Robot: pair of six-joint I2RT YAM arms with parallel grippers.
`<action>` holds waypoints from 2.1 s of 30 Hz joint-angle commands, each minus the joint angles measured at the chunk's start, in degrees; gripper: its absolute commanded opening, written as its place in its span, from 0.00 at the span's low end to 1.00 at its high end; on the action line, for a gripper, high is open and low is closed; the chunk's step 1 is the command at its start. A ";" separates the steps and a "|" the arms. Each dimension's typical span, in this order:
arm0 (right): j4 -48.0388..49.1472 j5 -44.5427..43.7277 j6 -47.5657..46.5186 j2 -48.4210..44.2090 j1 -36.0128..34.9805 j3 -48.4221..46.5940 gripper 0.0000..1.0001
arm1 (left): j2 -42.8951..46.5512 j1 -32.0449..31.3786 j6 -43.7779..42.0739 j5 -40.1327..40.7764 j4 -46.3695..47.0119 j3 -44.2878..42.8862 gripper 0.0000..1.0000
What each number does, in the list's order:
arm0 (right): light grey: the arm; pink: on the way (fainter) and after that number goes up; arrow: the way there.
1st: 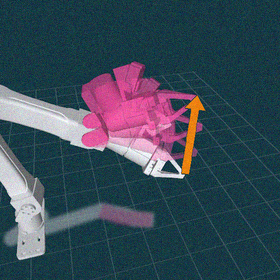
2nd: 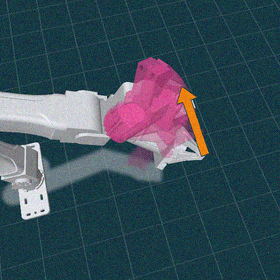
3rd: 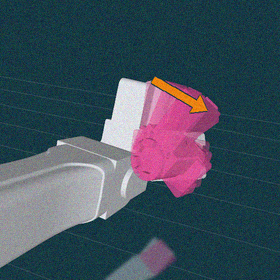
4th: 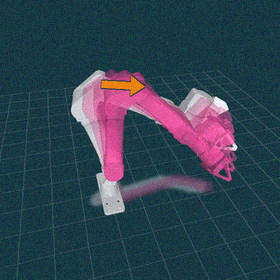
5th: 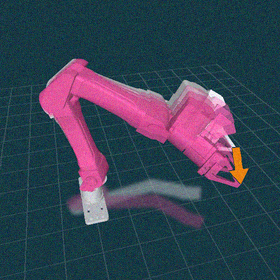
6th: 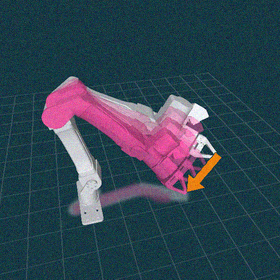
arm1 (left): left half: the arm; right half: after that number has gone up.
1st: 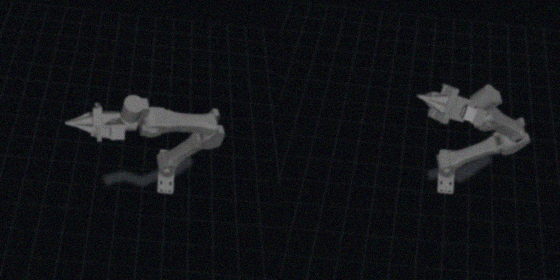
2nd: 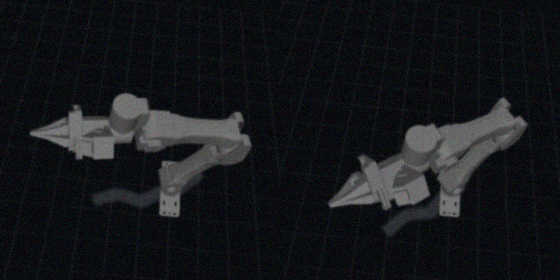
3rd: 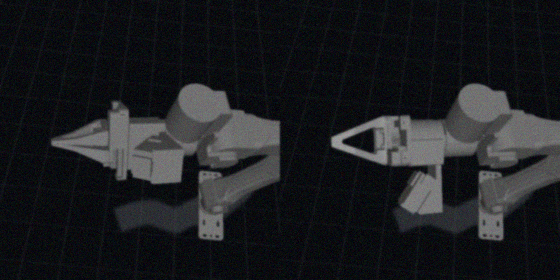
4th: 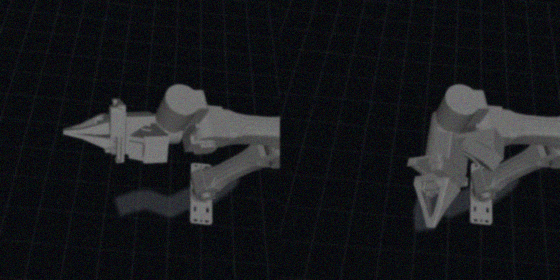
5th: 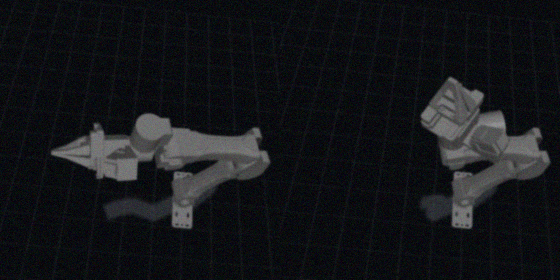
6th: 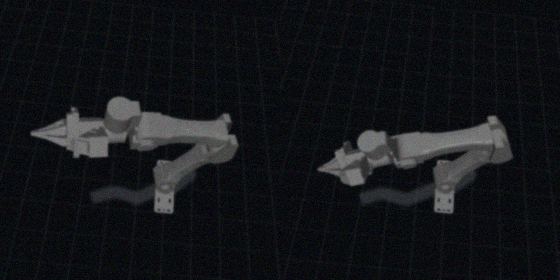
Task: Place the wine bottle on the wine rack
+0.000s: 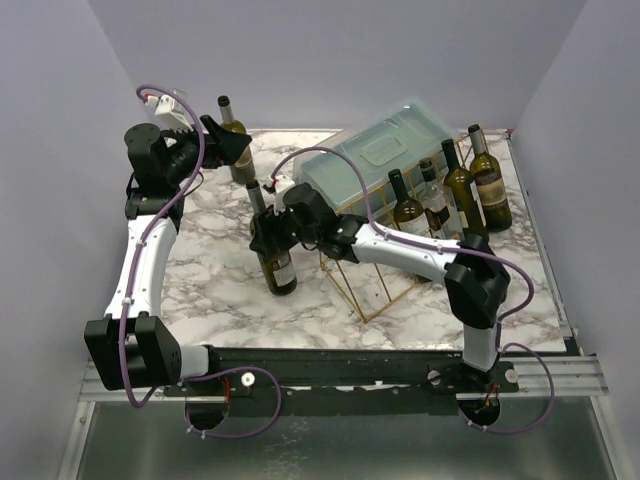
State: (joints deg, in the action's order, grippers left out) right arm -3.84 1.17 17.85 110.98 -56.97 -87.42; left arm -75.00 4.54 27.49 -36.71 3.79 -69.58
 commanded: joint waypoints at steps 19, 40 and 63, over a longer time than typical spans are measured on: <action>-5.39 9.54 2.68 -38.43 -0.52 18.66 0.01 | 0.37 0.47 0.29 1.03 1.56 0.17 0.83; -23.53 -35.14 -9.26 -52.93 -0.44 27.99 0.01 | -0.03 -3.24 -2.97 3.39 -0.70 0.33 0.83; -12.95 -26.92 -11.52 -45.52 11.09 35.50 0.01 | -1.80 -4.36 -4.81 4.36 -2.91 -0.55 0.83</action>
State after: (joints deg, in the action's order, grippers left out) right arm -23.18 -27.53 7.40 65.47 -46.06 -52.25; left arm -76.20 0.25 23.22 -32.91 0.84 -69.49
